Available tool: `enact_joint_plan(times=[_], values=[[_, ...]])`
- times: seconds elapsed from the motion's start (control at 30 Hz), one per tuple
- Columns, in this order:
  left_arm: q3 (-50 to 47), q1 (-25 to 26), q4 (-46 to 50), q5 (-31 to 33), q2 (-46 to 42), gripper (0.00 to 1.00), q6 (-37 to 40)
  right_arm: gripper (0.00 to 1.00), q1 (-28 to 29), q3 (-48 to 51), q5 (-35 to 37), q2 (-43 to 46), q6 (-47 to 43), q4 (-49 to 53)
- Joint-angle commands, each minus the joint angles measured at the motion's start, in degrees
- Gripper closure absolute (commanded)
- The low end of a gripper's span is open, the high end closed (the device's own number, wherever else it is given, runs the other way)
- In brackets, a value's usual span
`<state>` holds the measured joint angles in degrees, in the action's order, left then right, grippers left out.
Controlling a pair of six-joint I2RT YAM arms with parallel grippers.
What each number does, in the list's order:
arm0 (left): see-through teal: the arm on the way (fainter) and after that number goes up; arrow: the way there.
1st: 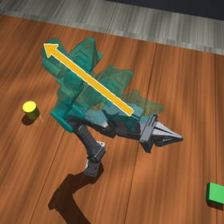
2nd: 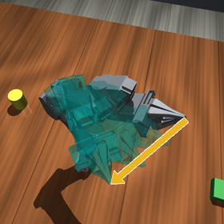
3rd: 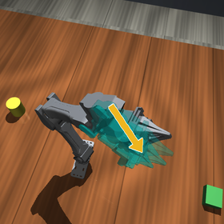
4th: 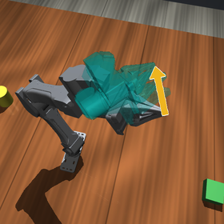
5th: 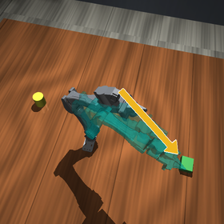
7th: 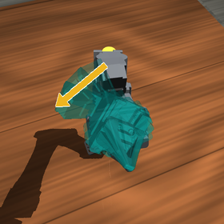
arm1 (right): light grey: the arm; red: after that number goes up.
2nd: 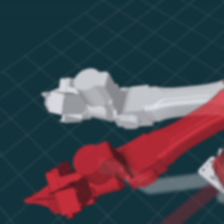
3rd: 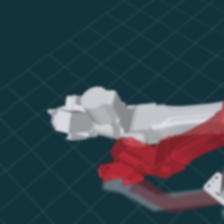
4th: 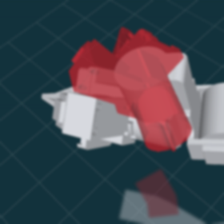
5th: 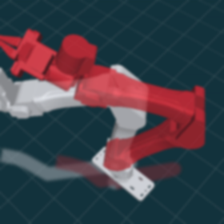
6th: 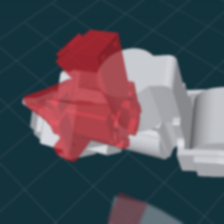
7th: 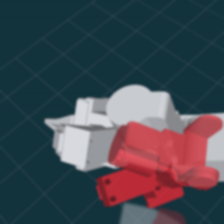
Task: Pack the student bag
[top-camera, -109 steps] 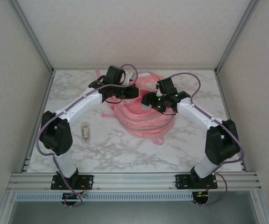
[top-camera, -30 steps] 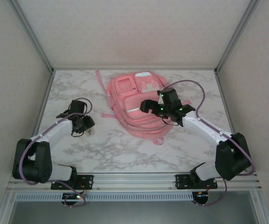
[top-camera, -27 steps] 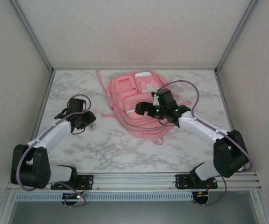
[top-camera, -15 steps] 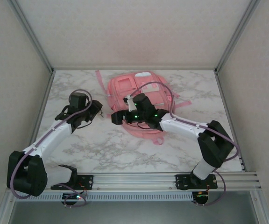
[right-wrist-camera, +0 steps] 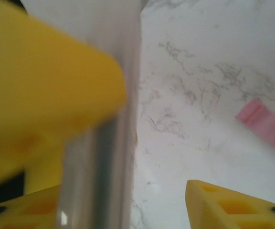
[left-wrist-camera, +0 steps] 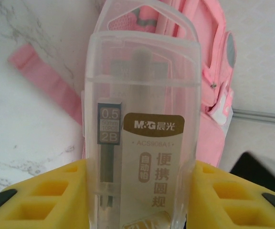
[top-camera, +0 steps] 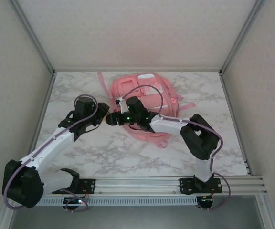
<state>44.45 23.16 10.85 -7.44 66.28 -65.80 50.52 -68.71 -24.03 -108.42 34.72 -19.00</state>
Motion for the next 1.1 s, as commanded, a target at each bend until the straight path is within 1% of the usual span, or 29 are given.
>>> enact_joint_plan(times=[0.0, 0.07, 0.13, 0.2, 0.23, 0.27, 0.3, 0.33, 0.37, 0.43, 0.57, 0.67, 0.73, 0.83, 0.9, 0.97, 1.07], values=[[-1.43, 0.75, -1.23, 0.75, -1.48, 0.58, -2.50, 0.52, 0.10, -1.73, 0.28, -0.83, 0.42, -2.99], [-1.55, 0.79, -1.49, 0.55, -1.28, 0.58, -2.57, 0.60, 0.05, -1.78, 0.78, -0.66, 0.13, -2.72], [-1.36, 0.88, -1.53, 0.23, -0.90, 0.57, -2.53, 0.71, 0.09, -1.87, 0.66, -0.42, -0.20, -2.33], [-0.95, 0.92, -1.45, 0.29, -0.73, 0.54, -2.28, 0.80, 0.10, -2.13, 0.18, -0.15, -0.68, -1.63], [-0.79, 0.92, -1.18, 0.39, -0.77, 0.50, -2.08, 0.83, 0.08, -2.24, 0.18, -0.02, -0.74, -1.16], [-0.36, 0.92, -0.69, 0.75, -0.78, 0.41, -1.69, 0.85, 0.06, -2.18, 0.20, 0.33, -0.79, -0.82], [0.24, 0.92, 0.18, 1.14, -0.71, 0.29, -1.08, 0.87, 0.06, -1.94, 0.18, 0.70, -0.88, -0.37], [0.95, 0.86, 1.22, 1.75, -0.75, 0.19, -0.25, 0.87, 0.03, -1.67, 0.21, 1.28, -0.97, 0.12], [1.86, 0.92, 2.54, 2.83, -0.81, 0.13, 1.26, 0.88, -0.04, -1.24, 0.45, 2.06, -1.06, 0.84], [4.02, 0.92, 4.82, 4.84, -1.07, 0.09, 4.89, 0.88, -0.17, -0.38, 1.28, 3.66, -1.58, 3.42], [9.43, 0.90, 7.89, 8.53, -0.66, 0.07, 13.49, 0.89, -1.07, 1.91, 5.52, 8.70, -2.12, 11.38], [12.56, 1.23, 7.29, 8.85, 0.81, 0.07, 19.60, 0.90, -3.02, 4.36, 8.15, 13.93, -3.00, 17.14], [14.62, 1.90, 6.79, 8.18, 2.50, 0.08, 23.48, 0.91, -4.49, 5.69, 12.59, 18.03, -3.87, 22.32], [18.90, 4.50, 7.76, 7.77, 6.28, 0.12, 29.55, 0.91, -7.40, 6.31, 20.38, 23.96, -4.73, 31.66], [22.66, 7.27, 9.98, 8.21, 9.64, 0.15, 33.99, 0.90, -11.56, 6.09, 24.70, 27.10, -4.21, 39.01], [25.70, 10.21, 11.75, 9.91, 12.42, 0.18, 37.67, 0.89, -15.47, 7.26, 25.94, 29.98, -3.68, 42.54], [28.52, 15.36, 11.91, 13.44, 15.61, 0.18, 42.77, 0.88, -20.96, 10.24, 26.26, 35.22, -4.02, 44.64]])
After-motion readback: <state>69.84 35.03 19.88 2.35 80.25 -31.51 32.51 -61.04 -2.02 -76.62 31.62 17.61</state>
